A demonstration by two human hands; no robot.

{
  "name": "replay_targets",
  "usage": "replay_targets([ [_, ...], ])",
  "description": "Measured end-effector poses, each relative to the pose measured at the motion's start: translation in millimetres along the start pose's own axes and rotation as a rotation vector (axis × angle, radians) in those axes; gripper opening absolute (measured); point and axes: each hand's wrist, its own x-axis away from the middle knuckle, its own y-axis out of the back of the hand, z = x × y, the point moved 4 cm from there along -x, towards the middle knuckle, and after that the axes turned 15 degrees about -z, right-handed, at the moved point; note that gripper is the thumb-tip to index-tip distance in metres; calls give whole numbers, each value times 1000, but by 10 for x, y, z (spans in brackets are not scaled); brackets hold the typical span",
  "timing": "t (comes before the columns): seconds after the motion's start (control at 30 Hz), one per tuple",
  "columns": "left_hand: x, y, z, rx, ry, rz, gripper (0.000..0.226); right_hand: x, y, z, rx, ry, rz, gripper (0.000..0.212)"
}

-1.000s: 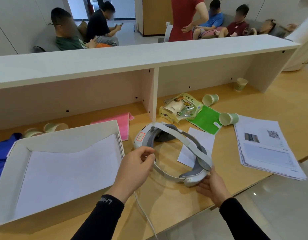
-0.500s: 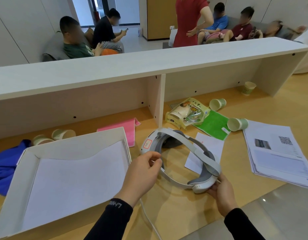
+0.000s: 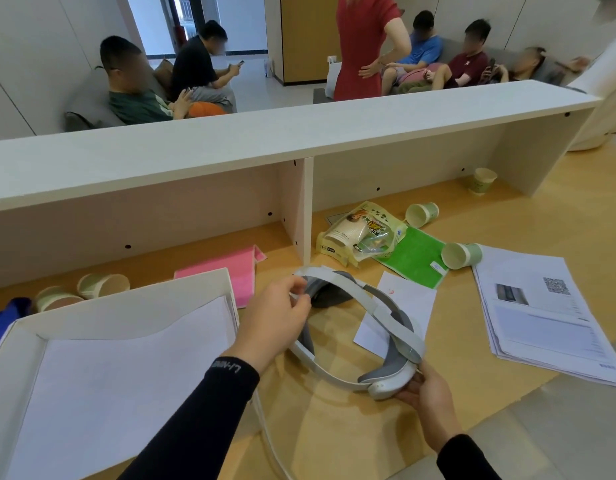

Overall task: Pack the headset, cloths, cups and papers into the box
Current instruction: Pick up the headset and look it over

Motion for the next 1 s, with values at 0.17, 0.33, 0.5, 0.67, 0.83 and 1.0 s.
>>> replay_targets([
  [0.17,-288,-67,12,-108,-49,3,53,-56,-18,-18,87,-84,-6,60],
  [0.33,-497,-233,62,-217,-99,160,64,-55,-37,41,118,-19,13,69],
  [0.5,-591,-400,40,-229,-155,255,59,-83,-39,-25,116,-13,29,72],
  [0.67,-627,-486,43,-246,-135,287,38,-17,-107,127,144,-116,58,73],
  [0.83,-610,-372,5,-179,-159,222,24,13,-71,251,62,-149,57,64],
  [1.0,-448,181,-283,-16,-267,40,16,193,72,810,80,85,32,59],
])
